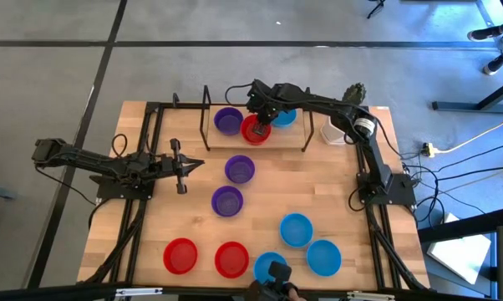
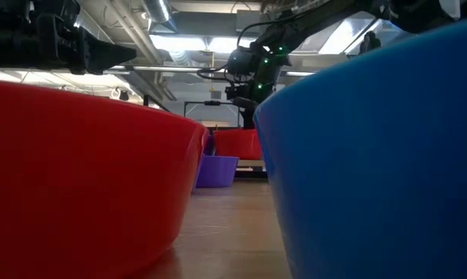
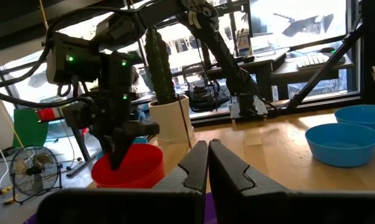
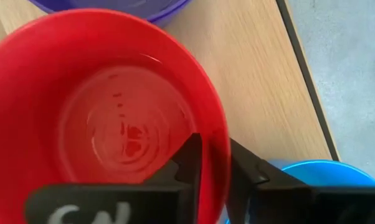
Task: Pick & Place Mini bowls
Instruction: Stack the red bowl on top of the red bowl on the shelf, then stack the blue bowl on top of the blue bowl on the shelf
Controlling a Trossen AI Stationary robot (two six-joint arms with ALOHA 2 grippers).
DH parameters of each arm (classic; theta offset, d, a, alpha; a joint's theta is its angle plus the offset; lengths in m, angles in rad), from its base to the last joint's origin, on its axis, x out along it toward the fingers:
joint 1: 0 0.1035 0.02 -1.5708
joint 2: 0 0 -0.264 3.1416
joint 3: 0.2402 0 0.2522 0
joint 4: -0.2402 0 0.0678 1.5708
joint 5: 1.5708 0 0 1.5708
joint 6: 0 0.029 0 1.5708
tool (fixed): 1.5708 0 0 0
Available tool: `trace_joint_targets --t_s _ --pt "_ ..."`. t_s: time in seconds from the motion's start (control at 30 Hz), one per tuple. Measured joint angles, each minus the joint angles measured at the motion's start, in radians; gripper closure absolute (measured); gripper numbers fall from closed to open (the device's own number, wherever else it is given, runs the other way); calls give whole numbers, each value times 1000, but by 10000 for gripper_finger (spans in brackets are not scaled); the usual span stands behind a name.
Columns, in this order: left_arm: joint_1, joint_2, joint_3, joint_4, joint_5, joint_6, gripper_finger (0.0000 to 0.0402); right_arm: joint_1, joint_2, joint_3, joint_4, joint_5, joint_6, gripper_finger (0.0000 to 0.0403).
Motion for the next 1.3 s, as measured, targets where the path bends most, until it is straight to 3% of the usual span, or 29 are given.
trace_joint_targets --t_s 0.37,0.57,0.67,0.73,0.83,0.9,1.17,1.23,1.3 --pt "0 0 0 0 0 0 392 0 3 45 -14 -1 -4 261" --pt "0 0 0 0 0 0 394 8 3 102 -34 -5 18 233" --pt "0 0 0 0 0 1 396 15 -1 145 -52 -64 32 229" --pt "0 0 0 -1 0 1 397 28 -15 163 -42 -192 -8 229" --pt "0 0 0 -3 0 1 397 64 -74 166 47 -421 -17 240" --pt "0 0 0 -8 0 1 398 101 -124 168 101 -479 -13 258" --pt "0 0 0 -31 0 1 398 322 -342 163 268 -394 -85 388" --pt "0 0 0 -31 -1 0 398 381 -398 163 274 -391 -109 394" --pt "0 0 0 -31 -1 1 396 435 -450 163 267 -311 -101 393"
